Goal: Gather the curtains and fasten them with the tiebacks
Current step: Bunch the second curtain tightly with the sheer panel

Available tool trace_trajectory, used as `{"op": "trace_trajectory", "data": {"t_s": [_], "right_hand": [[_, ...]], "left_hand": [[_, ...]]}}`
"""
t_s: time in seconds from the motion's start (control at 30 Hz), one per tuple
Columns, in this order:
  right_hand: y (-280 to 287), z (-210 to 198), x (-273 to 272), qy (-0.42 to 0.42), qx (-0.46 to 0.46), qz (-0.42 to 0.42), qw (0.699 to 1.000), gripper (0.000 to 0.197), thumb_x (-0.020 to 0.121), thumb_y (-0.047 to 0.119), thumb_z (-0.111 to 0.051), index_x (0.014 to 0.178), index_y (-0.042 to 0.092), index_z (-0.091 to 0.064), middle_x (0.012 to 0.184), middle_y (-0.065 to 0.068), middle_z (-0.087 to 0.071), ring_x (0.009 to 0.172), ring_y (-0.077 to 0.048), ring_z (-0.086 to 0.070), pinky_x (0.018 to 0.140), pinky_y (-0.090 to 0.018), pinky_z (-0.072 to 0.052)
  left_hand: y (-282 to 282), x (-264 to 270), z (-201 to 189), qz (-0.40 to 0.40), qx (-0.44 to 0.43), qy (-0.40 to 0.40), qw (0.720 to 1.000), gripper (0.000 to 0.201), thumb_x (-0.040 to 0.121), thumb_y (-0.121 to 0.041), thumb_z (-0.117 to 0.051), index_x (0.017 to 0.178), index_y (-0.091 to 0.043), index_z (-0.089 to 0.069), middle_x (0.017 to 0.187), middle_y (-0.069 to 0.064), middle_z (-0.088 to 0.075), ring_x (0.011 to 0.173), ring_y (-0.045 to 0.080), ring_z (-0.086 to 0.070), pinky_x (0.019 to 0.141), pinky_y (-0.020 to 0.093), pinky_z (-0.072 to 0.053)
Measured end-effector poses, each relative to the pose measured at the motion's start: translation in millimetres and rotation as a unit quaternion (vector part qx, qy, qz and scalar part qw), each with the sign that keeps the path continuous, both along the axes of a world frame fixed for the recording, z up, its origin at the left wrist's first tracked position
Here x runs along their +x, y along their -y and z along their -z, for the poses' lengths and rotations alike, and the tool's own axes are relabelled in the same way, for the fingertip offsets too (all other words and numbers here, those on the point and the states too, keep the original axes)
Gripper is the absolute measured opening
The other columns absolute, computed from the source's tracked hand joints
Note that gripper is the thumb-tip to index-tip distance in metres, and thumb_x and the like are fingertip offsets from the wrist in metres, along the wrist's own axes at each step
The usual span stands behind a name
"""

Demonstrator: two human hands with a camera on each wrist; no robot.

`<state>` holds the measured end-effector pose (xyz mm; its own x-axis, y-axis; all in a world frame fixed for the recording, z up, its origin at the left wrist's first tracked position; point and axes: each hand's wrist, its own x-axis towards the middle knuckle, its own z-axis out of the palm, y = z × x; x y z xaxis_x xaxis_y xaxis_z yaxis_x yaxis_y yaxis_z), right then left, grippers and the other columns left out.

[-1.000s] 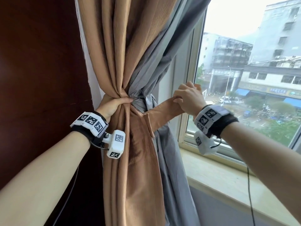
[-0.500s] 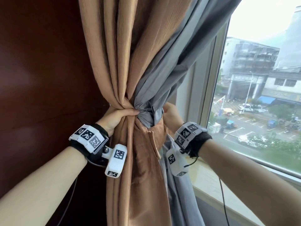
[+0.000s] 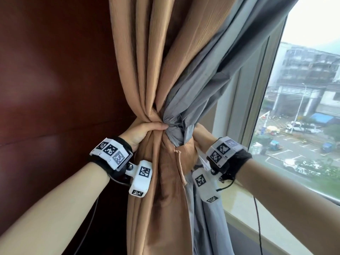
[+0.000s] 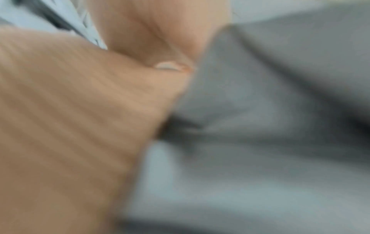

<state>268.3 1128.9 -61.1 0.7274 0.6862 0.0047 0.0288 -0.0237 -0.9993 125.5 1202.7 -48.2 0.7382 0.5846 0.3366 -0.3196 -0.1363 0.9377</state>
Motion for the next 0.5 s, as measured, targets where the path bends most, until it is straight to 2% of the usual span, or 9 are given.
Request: {"op": "trace_trajectory", "data": {"t_s": [0.03,0.1,0.13,0.2,0.23,0.3,0.33,0.4,0.5], "right_hand": [[8.2,-0.9,11.0,0.032,-0.067,-0.006,0.997,0.032,0.094,0.010,-0.043,0.122,-0.004,-0.050,0.130,-0.028,-0.051,0.112,-0.036,-0.053,0.100,-0.030,-0.041],[27.9,-3.2,24.4,0.095,-0.171,-0.032,0.980,0.021,0.093,0.010,-0.043,0.098,-0.004,-0.057,0.098,-0.013,-0.058,0.083,-0.024,-0.050,0.077,-0.028,-0.041],[34.4,-5.4,26.3,0.080,-0.181,-0.041,0.979,0.018,0.092,0.010,-0.044,0.084,-0.001,-0.055,0.090,-0.011,-0.055,0.078,-0.019,-0.048,0.074,-0.027,-0.040],[44.6,-8.2,28.4,-0.007,-0.156,-0.071,0.985,0.022,0.094,0.012,-0.045,0.072,0.009,-0.049,0.077,-0.006,-0.056,0.071,-0.013,-0.049,0.078,-0.025,-0.041],[47.6,-7.2,30.0,-0.060,-0.137,-0.108,0.983,0.026,0.095,0.013,-0.044,0.070,0.011,-0.047,0.066,-0.002,-0.056,0.065,-0.010,-0.048,0.073,-0.023,-0.043],[52.0,-4.0,34.4,-0.092,-0.104,-0.134,0.981,0.032,0.096,0.011,-0.043,0.065,0.013,-0.043,0.044,0.004,-0.046,0.046,-0.006,-0.041,0.050,-0.017,-0.039],[53.8,-5.0,34.2,-0.086,-0.081,-0.120,0.986,0.028,0.095,0.008,-0.045,0.067,0.013,-0.046,0.047,0.004,-0.045,0.044,-0.005,-0.039,0.045,-0.016,-0.037],[58.8,-5.9,32.8,-0.104,0.020,-0.083,0.991,0.014,0.091,0.000,-0.047,0.091,0.011,-0.056,0.067,-0.001,-0.051,0.050,-0.006,-0.044,0.051,-0.017,-0.039],[64.9,-12.4,39.3,-0.150,0.182,-0.087,0.968,0.025,0.090,-0.004,-0.044,0.106,0.015,-0.051,0.080,0.000,-0.052,0.054,-0.005,-0.053,0.053,-0.018,-0.045]], "left_hand": [[0.7,1.6,-0.2,-0.004,-0.001,0.000,1.000,0.030,0.068,0.000,-0.072,0.096,-0.010,-0.067,0.083,-0.004,-0.075,0.078,0.009,-0.071,0.067,0.019,-0.055],[-0.6,7.2,2.4,-0.008,0.004,-0.001,1.000,0.046,0.061,-0.008,-0.074,0.106,-0.006,-0.065,0.094,0.001,-0.074,0.086,0.012,-0.070,0.073,0.021,-0.055],[-1.2,9.2,3.2,-0.011,0.001,0.001,1.000,0.052,0.058,-0.010,-0.073,0.109,-0.004,-0.064,0.097,0.003,-0.073,0.087,0.013,-0.070,0.074,0.022,-0.055],[-1.6,12.6,3.7,-0.013,-0.004,0.002,1.000,0.052,0.056,-0.011,-0.072,0.108,-0.003,-0.064,0.095,0.003,-0.072,0.085,0.012,-0.070,0.072,0.021,-0.055],[-2.2,13.5,4.0,-0.012,-0.004,0.002,1.000,0.049,0.056,-0.011,-0.072,0.105,-0.005,-0.065,0.092,0.002,-0.073,0.083,0.011,-0.070,0.070,0.020,-0.055],[-2.4,14.5,4.1,-0.008,-0.002,0.001,1.000,0.041,0.057,-0.011,-0.071,0.097,-0.008,-0.067,0.086,-0.002,-0.075,0.080,0.011,-0.071,0.067,0.020,-0.055],[-2.0,14.5,4.0,-0.005,-0.003,0.001,1.000,0.037,0.058,-0.011,-0.070,0.094,-0.010,-0.068,0.084,-0.003,-0.075,0.078,0.010,-0.071,0.066,0.020,-0.055],[-2.7,15.2,5.2,0.001,-0.008,0.006,1.000,0.032,0.058,-0.009,-0.070,0.091,-0.010,-0.068,0.081,-0.003,-0.075,0.075,0.010,-0.071,0.064,0.020,-0.055],[-1.6,15.1,5.7,0.004,-0.004,0.009,1.000,0.032,0.058,-0.010,-0.071,0.090,-0.011,-0.069,0.081,-0.003,-0.075,0.077,0.010,-0.071,0.066,0.020,-0.055]]}}
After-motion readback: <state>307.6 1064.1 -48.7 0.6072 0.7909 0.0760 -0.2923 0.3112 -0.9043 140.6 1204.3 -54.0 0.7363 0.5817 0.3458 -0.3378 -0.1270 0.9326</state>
